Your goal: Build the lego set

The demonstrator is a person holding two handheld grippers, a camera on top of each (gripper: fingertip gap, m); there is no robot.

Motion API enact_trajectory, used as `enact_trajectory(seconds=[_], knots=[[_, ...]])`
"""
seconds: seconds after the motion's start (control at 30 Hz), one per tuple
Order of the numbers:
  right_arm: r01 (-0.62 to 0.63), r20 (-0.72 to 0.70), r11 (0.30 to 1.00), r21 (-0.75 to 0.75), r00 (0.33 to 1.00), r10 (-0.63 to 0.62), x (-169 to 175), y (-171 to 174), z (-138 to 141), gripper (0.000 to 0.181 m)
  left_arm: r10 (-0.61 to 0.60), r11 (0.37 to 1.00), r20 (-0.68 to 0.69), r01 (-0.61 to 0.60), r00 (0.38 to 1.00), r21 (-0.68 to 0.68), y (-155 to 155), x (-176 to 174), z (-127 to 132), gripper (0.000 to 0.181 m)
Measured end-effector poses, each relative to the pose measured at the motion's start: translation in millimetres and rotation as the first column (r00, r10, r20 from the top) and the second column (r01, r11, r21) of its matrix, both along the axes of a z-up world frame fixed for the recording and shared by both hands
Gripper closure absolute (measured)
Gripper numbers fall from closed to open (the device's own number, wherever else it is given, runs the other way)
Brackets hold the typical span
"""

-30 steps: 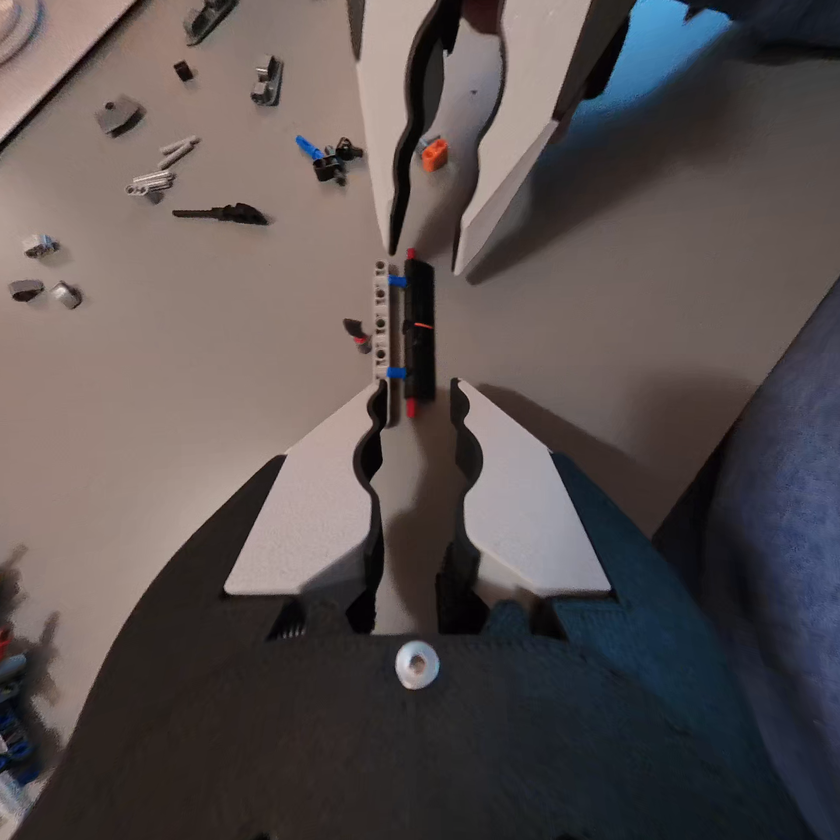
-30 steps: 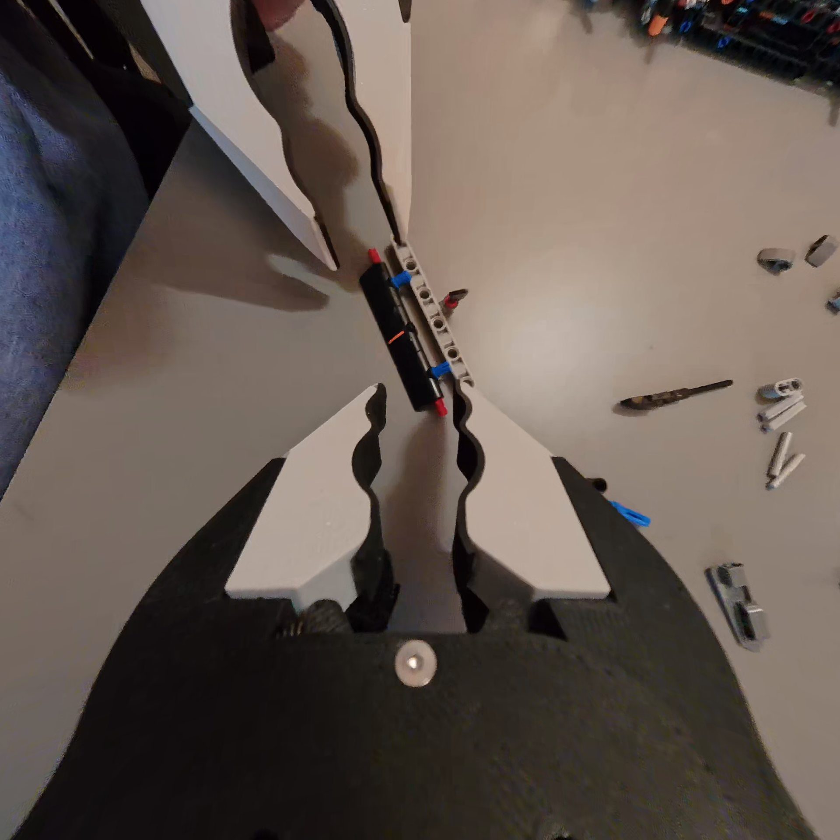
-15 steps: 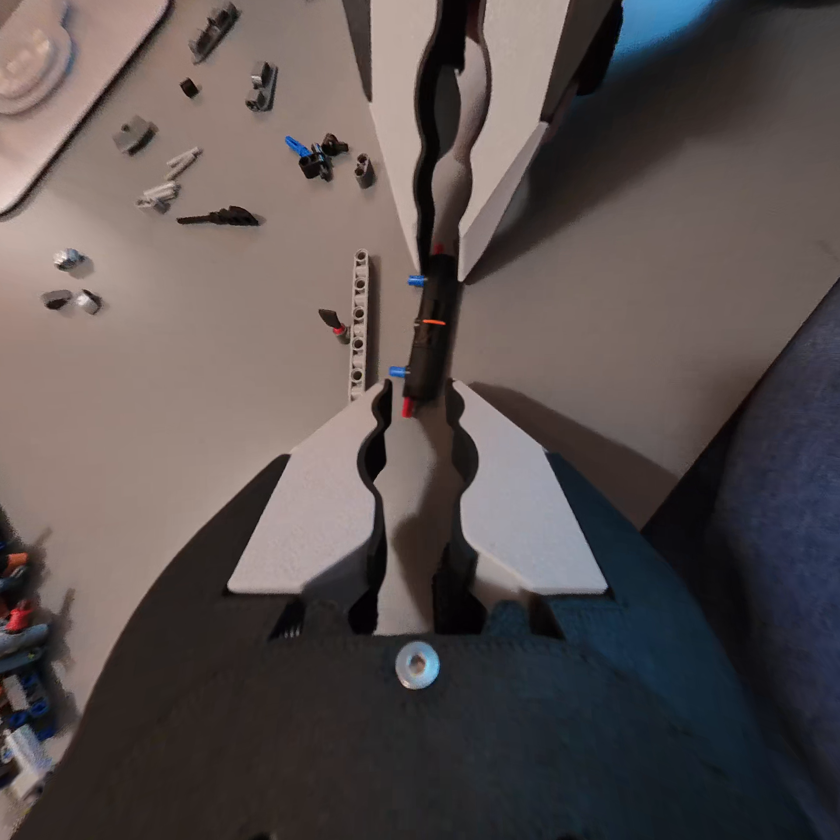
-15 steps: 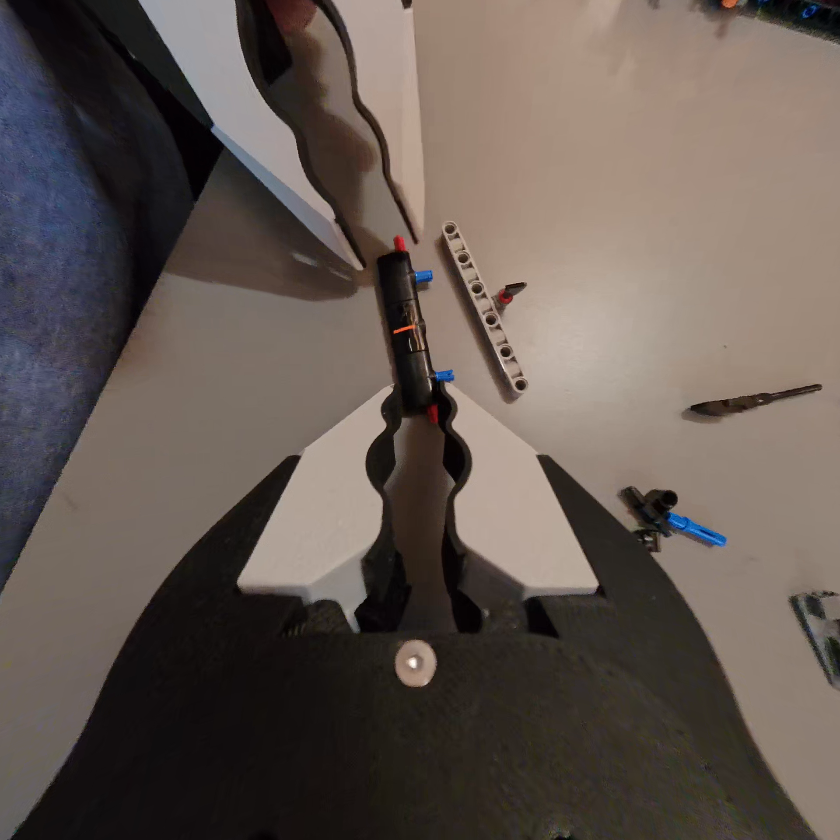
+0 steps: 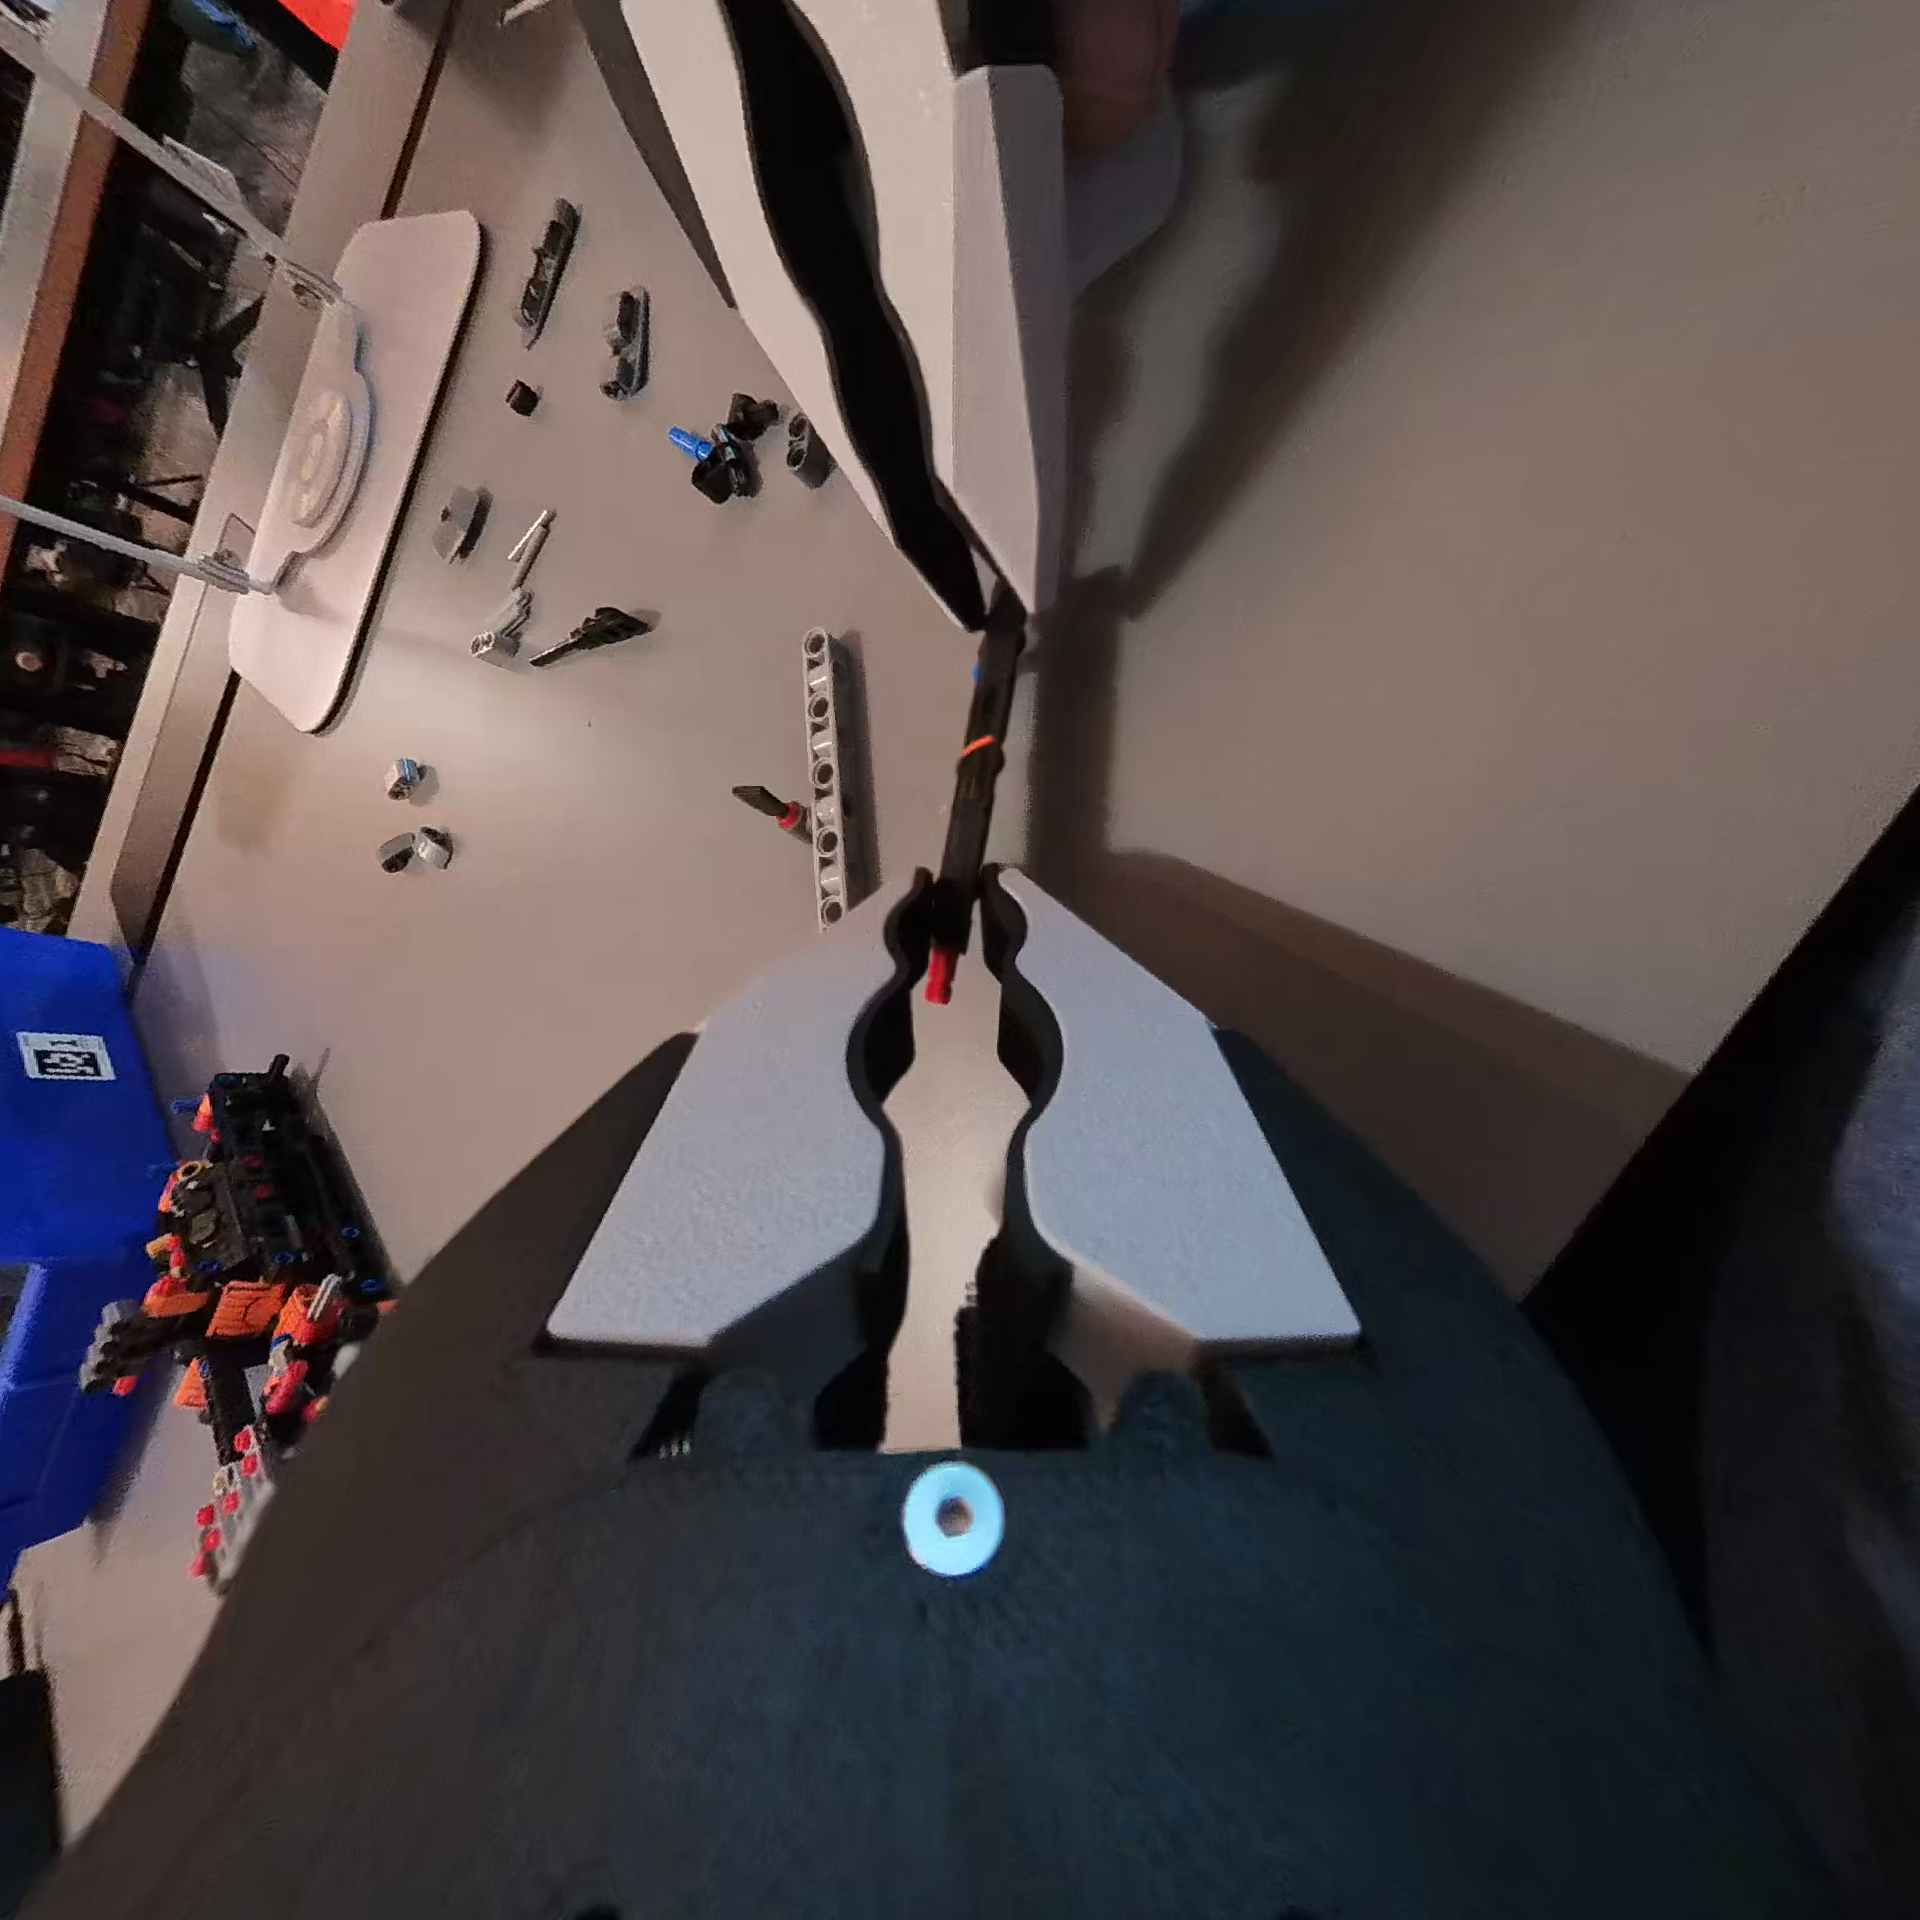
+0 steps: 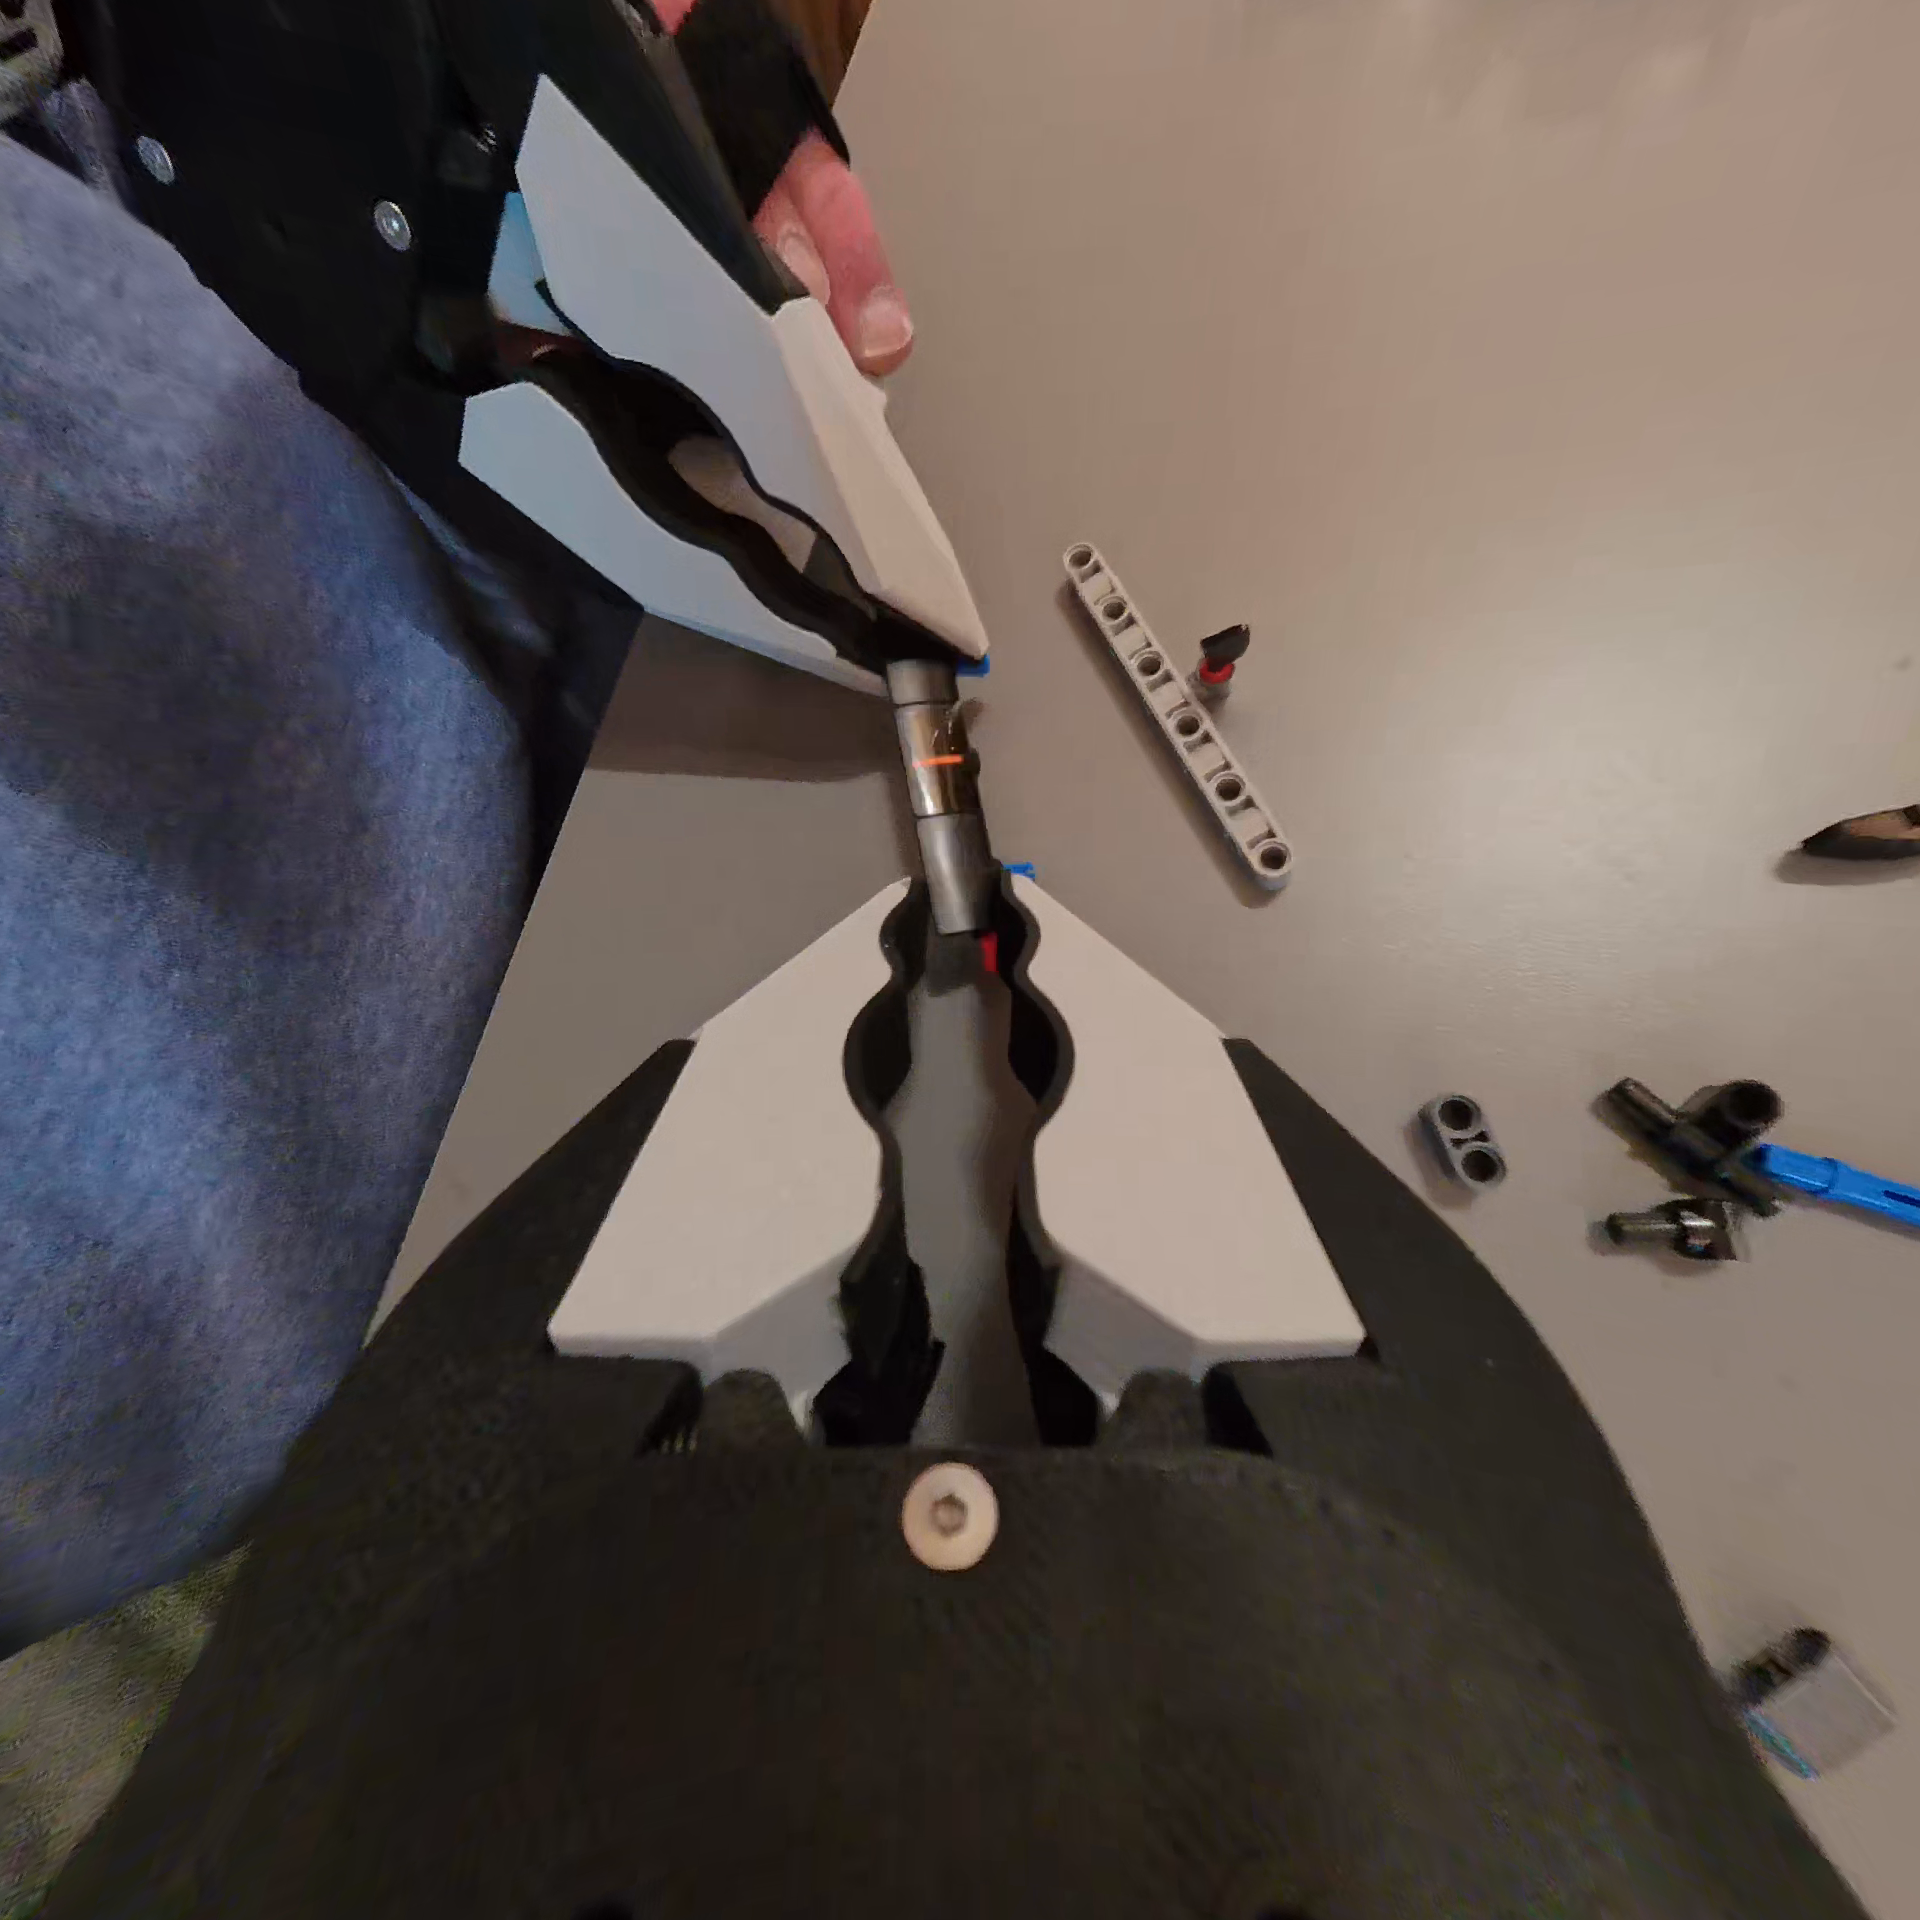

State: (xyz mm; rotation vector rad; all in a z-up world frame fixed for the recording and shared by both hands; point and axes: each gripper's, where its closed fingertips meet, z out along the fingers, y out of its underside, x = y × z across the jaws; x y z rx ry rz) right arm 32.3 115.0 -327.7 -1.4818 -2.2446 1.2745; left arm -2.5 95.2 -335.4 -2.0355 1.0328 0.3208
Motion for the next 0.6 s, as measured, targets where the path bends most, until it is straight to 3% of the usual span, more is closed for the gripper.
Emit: enact_trajectory(seconds=[0.03, 0.1, 0.17, 0.33, 0.6], knots=[[0.004, -0.030, 1.000, 0.016, 1.000, -0.004, -1.4, 1.7, 4.1, 0.169, 0.004, 1.000, 0.015, -0.004, 1.000, -0.003, -0.1, 0.3, 1.7, 0.174], [-0.017, -0.099, 0.998, 0.055, 0.995, 0.022, -1.9, 0.4, 15.0, 0.156, 0.023, 1.000, 0.059, -0.022, 0.998, -0.018, 0.9, -0.8, 6.3, 0.175], [-0.023, -0.136, 0.987, 0.158, 0.990, 0.045, -4.3, 4.2, 17.3, 0.156, 0.030, 0.999, 0.126, -0.024, 0.992, -0.047, 2.0, 0.1, 10.6, 0.175], [-0.026, -0.165, 0.952, 0.305, 0.983, 0.079, -16.7, 15.3, 20.2, 0.176, 0.059, 0.993, 0.254, -0.032, 0.965, -0.110, 9.6, -5.6, 19.5, 0.175], [-0.090, -0.080, 0.970, 0.226, 0.991, 0.111, -34.2, 28.1, 14.4, 0.177, 0.145, 0.971, 0.438, -0.042, 0.887, -0.236, 21.6, -21.7, 16.4, 0.174]])
